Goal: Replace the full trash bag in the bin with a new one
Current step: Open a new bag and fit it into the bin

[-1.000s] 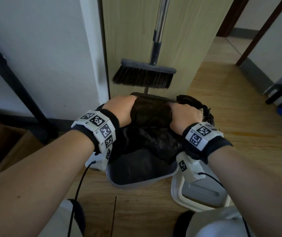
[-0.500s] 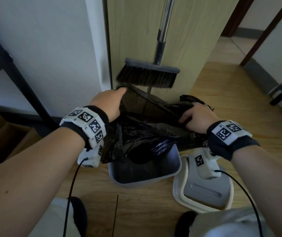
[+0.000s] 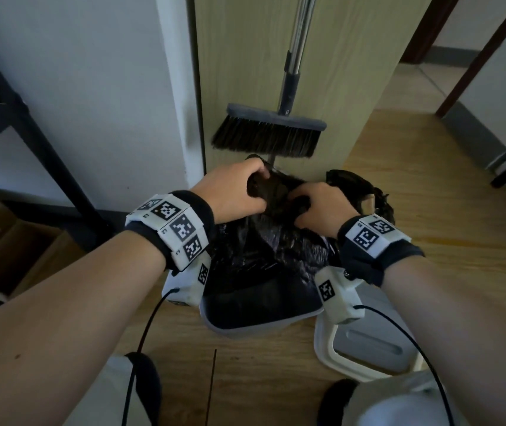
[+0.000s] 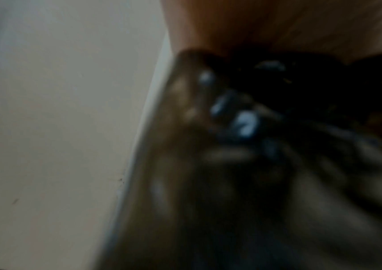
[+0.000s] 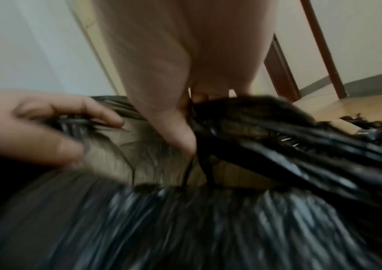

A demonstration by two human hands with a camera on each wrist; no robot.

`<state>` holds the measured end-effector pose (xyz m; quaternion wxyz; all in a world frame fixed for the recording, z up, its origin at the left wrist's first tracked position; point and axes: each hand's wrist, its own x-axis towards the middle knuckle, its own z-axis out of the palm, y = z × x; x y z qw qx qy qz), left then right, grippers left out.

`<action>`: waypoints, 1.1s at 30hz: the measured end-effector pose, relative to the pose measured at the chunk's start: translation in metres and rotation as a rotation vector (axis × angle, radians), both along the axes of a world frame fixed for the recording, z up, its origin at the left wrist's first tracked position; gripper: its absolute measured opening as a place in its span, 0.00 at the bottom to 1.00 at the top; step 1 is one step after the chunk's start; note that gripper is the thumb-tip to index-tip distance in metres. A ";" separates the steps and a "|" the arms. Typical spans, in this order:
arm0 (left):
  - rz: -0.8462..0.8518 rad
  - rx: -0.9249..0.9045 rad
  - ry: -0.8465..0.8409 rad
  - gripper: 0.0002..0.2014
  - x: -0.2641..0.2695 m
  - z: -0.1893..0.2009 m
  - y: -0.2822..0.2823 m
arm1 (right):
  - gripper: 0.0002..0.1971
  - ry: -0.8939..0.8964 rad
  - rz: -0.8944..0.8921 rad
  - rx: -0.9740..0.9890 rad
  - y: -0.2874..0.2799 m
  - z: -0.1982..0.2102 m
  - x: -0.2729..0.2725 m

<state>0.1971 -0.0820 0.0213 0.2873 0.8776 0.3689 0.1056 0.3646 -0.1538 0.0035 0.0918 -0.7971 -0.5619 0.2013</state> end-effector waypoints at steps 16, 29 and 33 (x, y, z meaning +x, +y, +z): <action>-0.008 0.017 0.579 0.27 -0.023 -0.025 0.017 | 0.24 -0.010 -0.136 -0.022 -0.015 0.003 0.025; 0.371 -0.203 0.151 0.16 -0.055 -0.076 0.020 | 0.22 0.068 -0.144 -0.175 -0.004 -0.035 0.043; 0.492 -0.176 0.091 0.15 -0.059 -0.089 0.029 | 0.21 0.098 -0.157 -0.226 0.009 -0.051 0.047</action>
